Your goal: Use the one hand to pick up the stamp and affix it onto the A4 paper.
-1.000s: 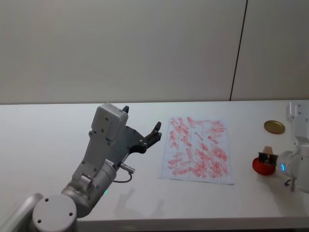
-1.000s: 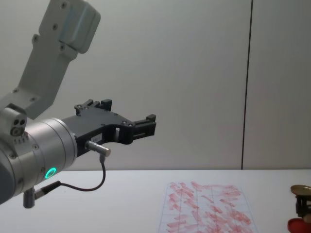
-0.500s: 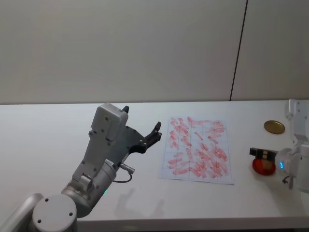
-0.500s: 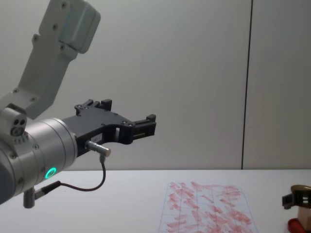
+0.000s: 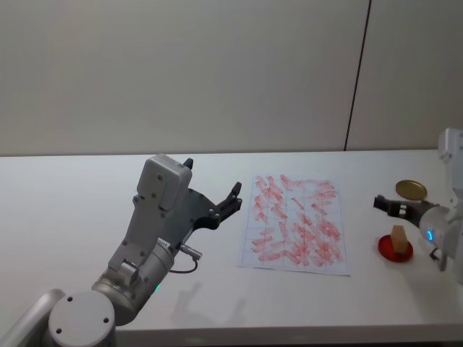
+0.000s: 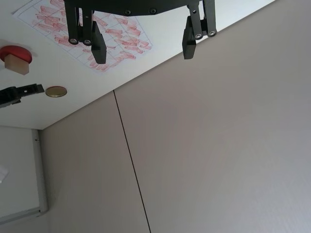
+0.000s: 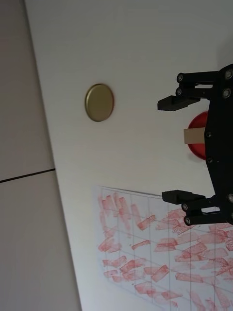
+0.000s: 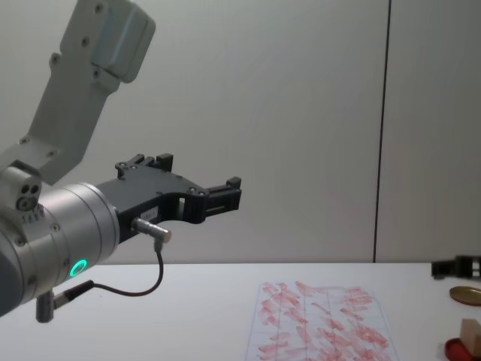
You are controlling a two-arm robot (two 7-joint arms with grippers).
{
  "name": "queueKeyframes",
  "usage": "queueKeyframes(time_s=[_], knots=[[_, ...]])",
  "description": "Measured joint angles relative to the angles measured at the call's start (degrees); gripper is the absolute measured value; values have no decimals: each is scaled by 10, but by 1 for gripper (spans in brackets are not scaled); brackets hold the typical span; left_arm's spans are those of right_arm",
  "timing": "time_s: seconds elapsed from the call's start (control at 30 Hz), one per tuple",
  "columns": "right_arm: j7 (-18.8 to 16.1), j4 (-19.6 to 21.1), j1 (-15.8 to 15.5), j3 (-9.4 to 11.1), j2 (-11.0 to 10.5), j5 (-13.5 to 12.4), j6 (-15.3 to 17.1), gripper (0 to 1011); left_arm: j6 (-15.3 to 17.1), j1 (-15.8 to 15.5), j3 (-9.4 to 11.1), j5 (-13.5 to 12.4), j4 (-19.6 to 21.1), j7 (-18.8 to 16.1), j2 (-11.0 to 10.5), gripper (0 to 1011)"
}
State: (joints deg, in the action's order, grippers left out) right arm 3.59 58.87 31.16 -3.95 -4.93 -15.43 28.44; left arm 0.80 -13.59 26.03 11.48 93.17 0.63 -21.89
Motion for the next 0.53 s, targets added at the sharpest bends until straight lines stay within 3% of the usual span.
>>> queueKeyframes(time_s=[0.53], knots=[[-37, 125, -62, 5, -18, 37, -64, 1001, 0, 0, 0, 0, 0, 0, 0, 993]])
